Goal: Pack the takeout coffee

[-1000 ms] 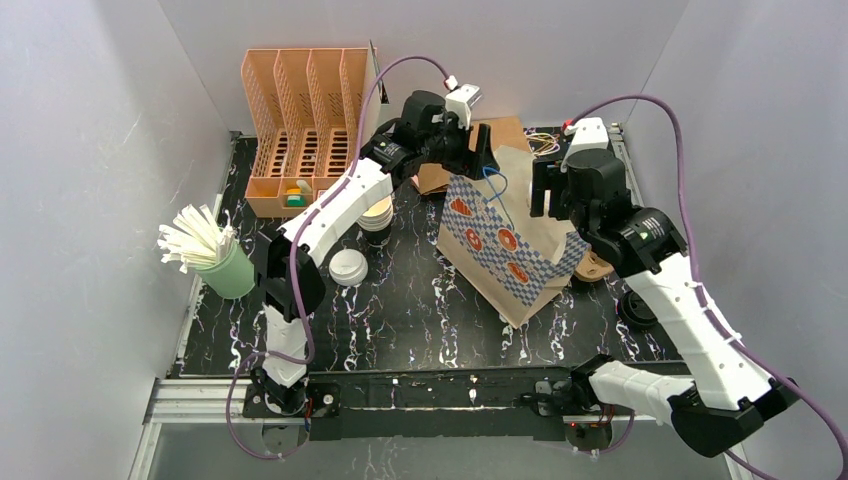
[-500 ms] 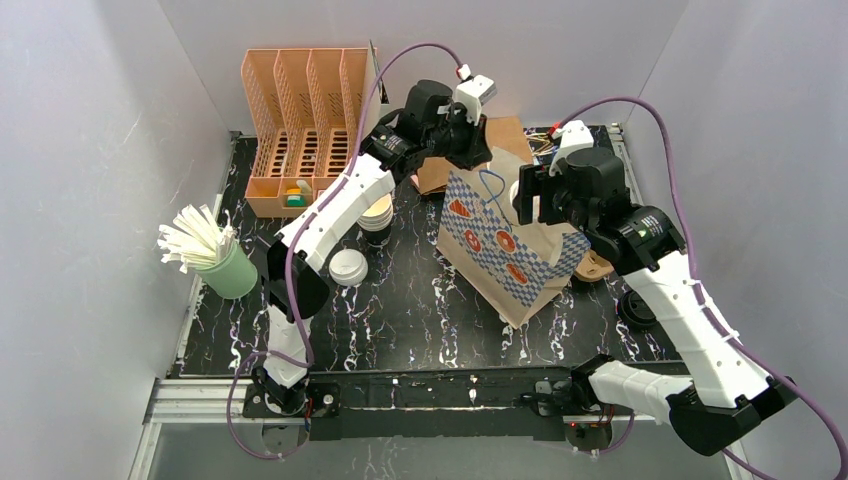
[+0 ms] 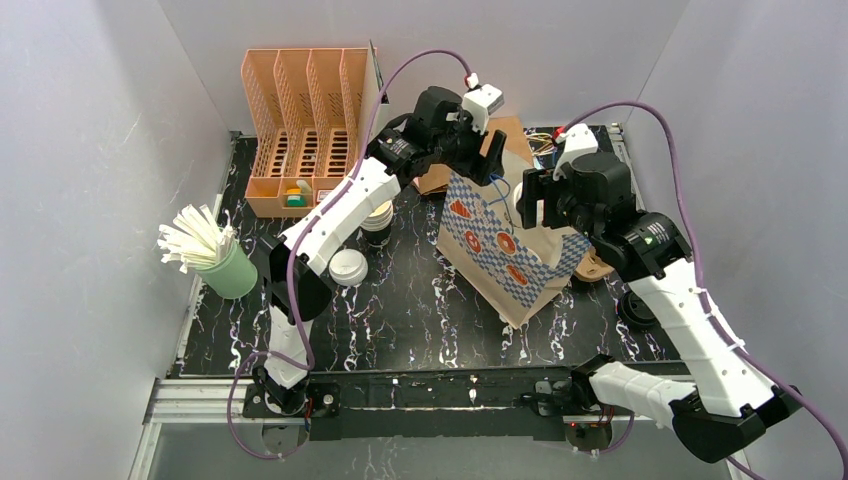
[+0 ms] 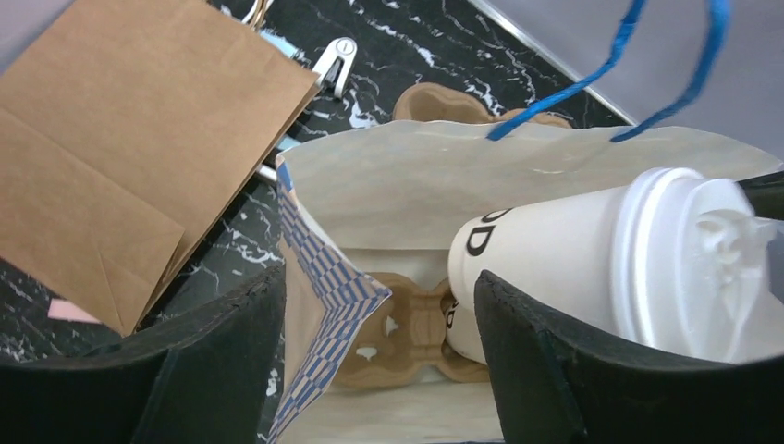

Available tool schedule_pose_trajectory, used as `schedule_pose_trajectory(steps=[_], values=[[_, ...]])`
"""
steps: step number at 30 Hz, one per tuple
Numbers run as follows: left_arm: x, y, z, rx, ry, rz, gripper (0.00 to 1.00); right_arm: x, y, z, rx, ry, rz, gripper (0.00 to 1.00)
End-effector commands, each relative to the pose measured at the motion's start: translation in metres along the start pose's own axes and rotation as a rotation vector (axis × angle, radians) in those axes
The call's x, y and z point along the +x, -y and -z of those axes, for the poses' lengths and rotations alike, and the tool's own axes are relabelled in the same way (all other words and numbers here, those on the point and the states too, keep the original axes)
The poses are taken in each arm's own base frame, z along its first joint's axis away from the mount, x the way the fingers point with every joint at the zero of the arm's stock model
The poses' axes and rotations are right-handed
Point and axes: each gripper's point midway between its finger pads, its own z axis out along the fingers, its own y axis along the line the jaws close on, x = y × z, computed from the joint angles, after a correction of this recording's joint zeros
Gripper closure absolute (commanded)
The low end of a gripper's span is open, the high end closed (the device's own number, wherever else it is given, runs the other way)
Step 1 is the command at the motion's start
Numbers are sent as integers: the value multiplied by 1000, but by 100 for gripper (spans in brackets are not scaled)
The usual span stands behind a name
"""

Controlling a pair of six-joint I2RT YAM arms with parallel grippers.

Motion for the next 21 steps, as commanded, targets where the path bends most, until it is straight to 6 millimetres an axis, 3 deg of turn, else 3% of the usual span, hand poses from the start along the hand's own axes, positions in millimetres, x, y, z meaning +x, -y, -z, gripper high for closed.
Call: schedule_pose_trajectory(steps=[1,8,11,13,18,21], values=[[21,-2,1,-28,-83,17,26,-8,6,9,14,56,-2,61],[44,-5,-4,-54,-176,-27,23,-7,4,9,4,52,-4,61],[48,-8,-10,-66,-194,-34,27,-7,2,9,-4,50,-5,61],[46,-12,-11,-89,-194,-36,39,-8,2,9,-8,53,-2,61],[27,-17,-6,-133,-146,-48,86,-14,0,10,-19,67,12,61],[13,-13,1,-125,-103,-56,98,-22,-2,14,-33,91,19,61]])
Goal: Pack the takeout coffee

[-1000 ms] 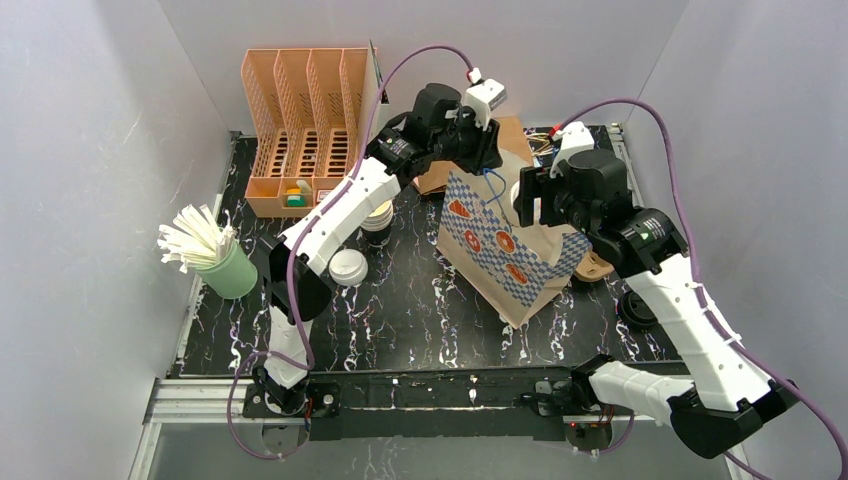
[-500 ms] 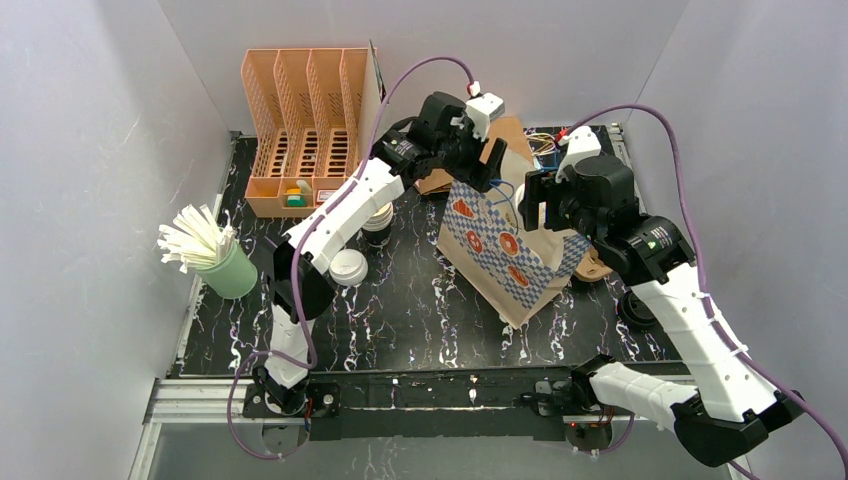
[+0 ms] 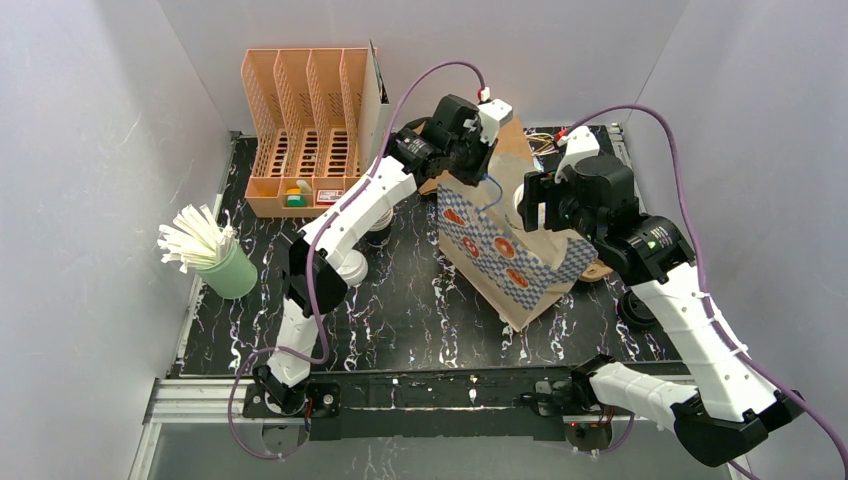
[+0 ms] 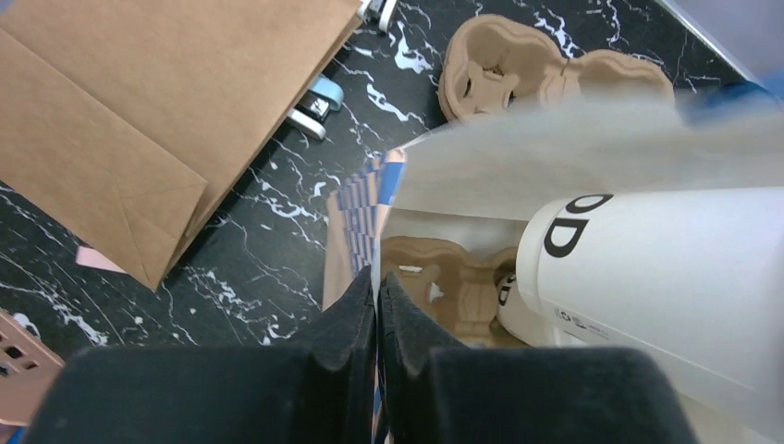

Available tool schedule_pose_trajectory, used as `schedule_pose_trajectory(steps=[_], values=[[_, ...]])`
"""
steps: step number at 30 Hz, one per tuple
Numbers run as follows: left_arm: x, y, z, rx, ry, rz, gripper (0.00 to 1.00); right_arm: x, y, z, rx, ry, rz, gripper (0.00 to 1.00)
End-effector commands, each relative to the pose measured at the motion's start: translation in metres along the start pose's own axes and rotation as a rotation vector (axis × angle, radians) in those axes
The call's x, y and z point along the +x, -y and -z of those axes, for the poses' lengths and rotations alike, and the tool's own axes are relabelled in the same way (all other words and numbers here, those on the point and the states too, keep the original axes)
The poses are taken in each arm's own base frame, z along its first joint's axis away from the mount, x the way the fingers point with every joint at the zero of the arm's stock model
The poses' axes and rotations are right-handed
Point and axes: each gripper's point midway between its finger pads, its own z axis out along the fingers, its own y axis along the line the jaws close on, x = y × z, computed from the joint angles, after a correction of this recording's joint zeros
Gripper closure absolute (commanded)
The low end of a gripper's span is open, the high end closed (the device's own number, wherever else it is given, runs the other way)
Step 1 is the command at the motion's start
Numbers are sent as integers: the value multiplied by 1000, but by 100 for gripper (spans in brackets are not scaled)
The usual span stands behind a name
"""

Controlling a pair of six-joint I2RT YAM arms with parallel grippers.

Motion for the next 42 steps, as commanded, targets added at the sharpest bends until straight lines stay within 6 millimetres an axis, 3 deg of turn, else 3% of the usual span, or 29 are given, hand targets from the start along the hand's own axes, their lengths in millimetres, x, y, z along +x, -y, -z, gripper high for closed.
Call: schedule_pose_trajectory(steps=[1,5,14,18,24,34,42], values=[[-30,4,30,-6,88,-30,100,-26,-3,9,-27,86,14,61],[-46,19,43,66,172,-39,100,-19,-1,12,-24,74,16,61],[-63,46,69,180,306,-62,100,4,-24,18,-171,32,23,64],[-68,58,75,210,331,-57,100,9,-36,14,-239,26,39,65],[-78,68,80,243,362,-28,100,12,-37,2,-240,53,47,68],[-80,80,67,288,347,20,100,13,-17,-27,-126,124,166,71],[-82,85,53,322,336,71,100,14,-19,-53,-114,159,205,71]])
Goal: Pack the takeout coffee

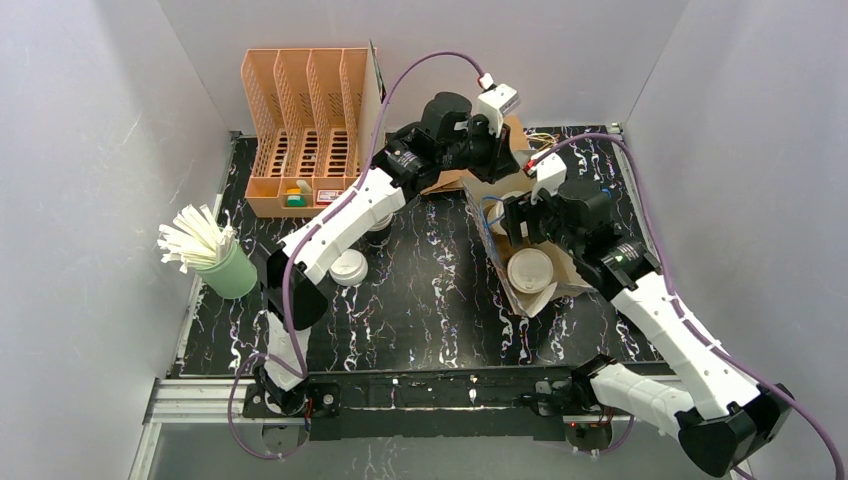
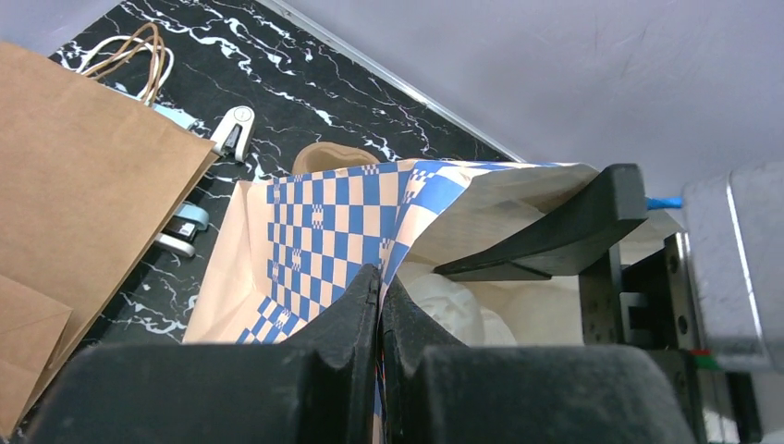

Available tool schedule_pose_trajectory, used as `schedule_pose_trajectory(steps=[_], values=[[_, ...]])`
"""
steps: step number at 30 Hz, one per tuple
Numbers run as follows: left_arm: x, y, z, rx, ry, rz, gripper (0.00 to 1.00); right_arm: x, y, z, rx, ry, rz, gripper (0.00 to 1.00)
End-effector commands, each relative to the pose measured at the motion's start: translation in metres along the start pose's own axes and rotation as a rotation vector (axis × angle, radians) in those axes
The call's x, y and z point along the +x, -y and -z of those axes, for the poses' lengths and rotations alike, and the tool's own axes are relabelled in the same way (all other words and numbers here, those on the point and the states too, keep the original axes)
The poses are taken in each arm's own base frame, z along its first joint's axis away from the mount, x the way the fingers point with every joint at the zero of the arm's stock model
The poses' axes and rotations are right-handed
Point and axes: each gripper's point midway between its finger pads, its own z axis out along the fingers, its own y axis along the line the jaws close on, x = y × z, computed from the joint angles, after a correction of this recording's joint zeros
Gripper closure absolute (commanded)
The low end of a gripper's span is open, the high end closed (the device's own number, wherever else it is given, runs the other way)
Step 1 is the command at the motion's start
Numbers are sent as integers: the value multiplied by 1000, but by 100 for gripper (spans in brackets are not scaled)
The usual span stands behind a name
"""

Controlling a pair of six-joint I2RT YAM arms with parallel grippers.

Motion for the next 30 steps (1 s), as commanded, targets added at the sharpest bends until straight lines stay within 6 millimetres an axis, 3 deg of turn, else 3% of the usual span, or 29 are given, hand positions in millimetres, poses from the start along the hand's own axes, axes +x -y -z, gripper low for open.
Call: schedule_pose_trajectory(steps=[1,18,30], values=[[-18,15,-1,56,47,26,100,-23,5,-15,26,96,43,71],[-18,12,-27,77,39,87,100,9,16,-43,119,-33,101,72],[-16,13,-30,89,25,91,100,23,25,-47,173,-99,113,72]])
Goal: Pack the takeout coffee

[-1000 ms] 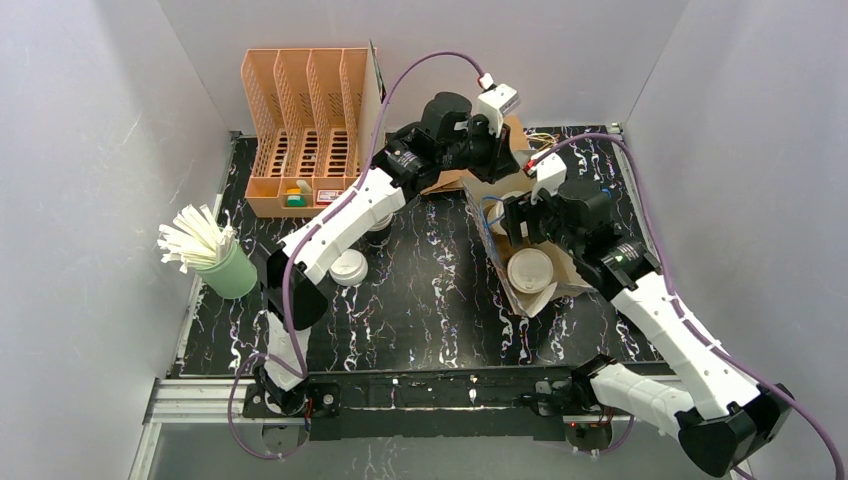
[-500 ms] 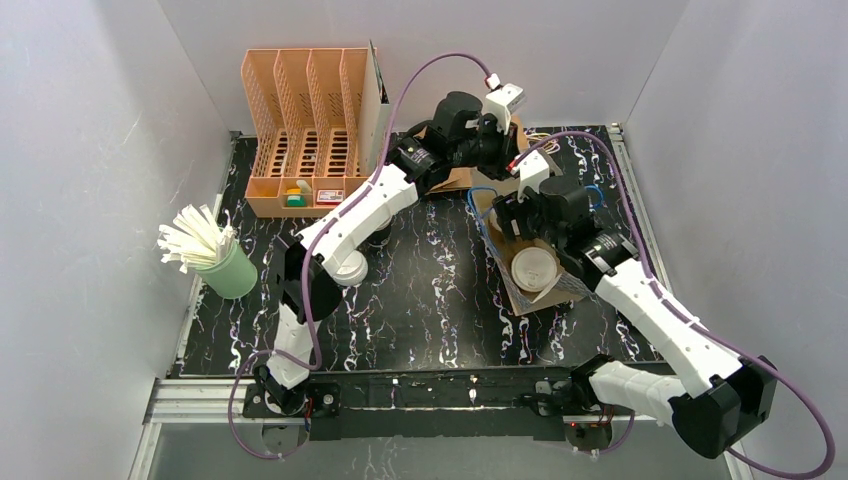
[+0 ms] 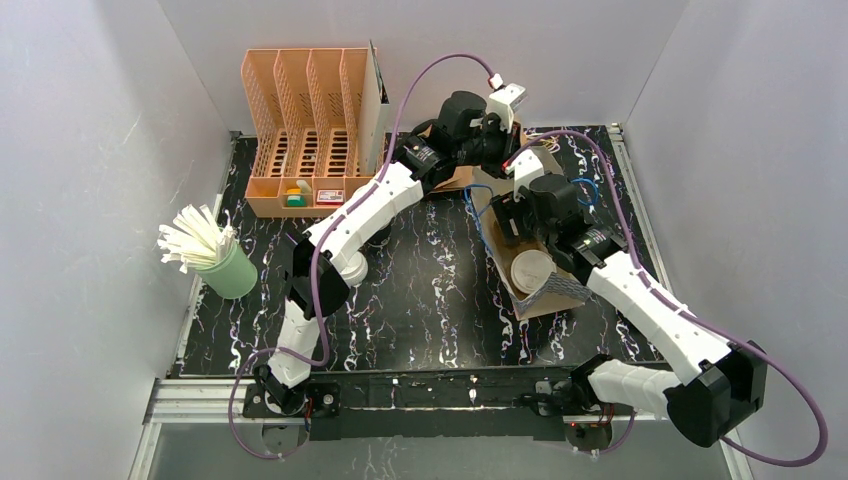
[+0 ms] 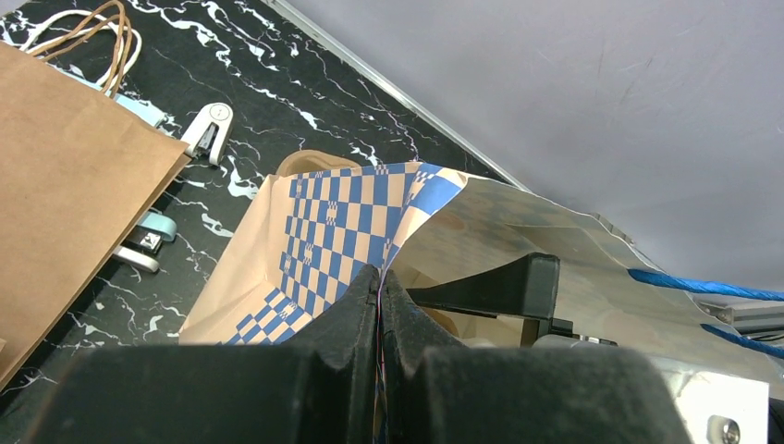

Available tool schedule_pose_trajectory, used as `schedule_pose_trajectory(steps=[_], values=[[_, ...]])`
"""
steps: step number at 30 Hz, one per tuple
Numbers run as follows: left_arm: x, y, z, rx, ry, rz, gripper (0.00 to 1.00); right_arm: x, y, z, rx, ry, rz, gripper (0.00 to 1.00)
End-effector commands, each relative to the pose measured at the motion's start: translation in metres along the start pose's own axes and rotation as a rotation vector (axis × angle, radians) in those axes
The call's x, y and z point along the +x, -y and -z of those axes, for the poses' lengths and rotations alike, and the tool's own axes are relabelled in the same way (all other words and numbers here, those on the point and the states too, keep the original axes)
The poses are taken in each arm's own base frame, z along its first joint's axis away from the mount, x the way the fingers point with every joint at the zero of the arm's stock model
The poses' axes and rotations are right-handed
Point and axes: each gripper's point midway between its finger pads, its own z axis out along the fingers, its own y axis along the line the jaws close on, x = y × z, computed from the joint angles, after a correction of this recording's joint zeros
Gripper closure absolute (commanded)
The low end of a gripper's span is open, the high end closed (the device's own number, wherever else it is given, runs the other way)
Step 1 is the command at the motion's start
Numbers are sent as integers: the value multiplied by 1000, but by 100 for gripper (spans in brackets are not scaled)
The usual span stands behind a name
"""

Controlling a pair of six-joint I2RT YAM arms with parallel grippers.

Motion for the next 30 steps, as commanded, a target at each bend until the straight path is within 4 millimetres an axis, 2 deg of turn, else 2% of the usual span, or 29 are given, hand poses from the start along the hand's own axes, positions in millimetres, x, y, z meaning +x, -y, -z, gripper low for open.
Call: schedule_pose_trajectory(steps=[1,23,30], values=[[-20,23,12,60,37,-18,100,-4,6,-1,38,0,11,72],[-24,24,23,49,36,-60,100,27,-13,-4,-30,-133,17,71],[-23,24,25,47,33,-67,100,23,-5,3,1,-152,24,72]])
